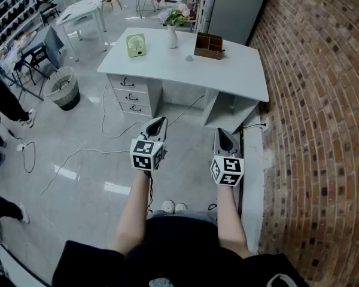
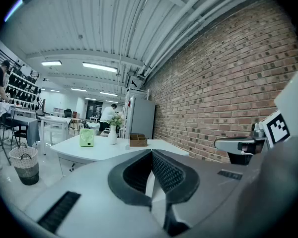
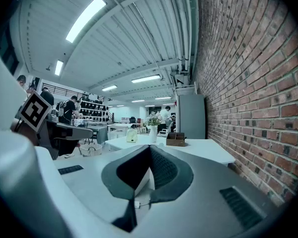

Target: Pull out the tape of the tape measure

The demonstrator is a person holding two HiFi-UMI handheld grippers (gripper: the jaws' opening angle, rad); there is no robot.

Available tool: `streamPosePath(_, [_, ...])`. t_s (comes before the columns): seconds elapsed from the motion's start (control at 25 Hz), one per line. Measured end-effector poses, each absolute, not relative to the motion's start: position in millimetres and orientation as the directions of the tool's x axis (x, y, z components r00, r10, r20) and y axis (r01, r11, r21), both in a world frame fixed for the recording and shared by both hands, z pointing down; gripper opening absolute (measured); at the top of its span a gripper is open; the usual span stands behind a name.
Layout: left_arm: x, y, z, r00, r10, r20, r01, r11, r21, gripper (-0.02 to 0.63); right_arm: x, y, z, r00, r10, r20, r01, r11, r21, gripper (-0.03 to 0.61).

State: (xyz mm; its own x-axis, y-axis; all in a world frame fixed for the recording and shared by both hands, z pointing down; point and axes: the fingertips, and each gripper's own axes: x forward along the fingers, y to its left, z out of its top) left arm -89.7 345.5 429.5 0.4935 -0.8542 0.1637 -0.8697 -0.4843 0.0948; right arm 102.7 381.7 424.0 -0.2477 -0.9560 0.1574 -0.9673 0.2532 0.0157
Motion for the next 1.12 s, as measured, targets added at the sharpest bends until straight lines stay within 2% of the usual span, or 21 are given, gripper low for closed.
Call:
streamPosePath(0.56, [-92.9, 333.5, 435.5, 0.496, -0.849, 0.180, -0.868, -0.486, 0.101, 0.022, 100.5, 370.9, 424.8, -0.246, -0.957, 0.152, -0.969, 0.249, -0.001, 0.002])
streamPosePath(1.12, [-108.9, 274.9, 435.4, 0.524, -0.835, 0.168, -0.851, -0.517, 0.087, 0.021, 91.3, 320.6, 420.2, -0.194, -0.976, 0.100, -0.980, 0.189, -0.055, 0.003])
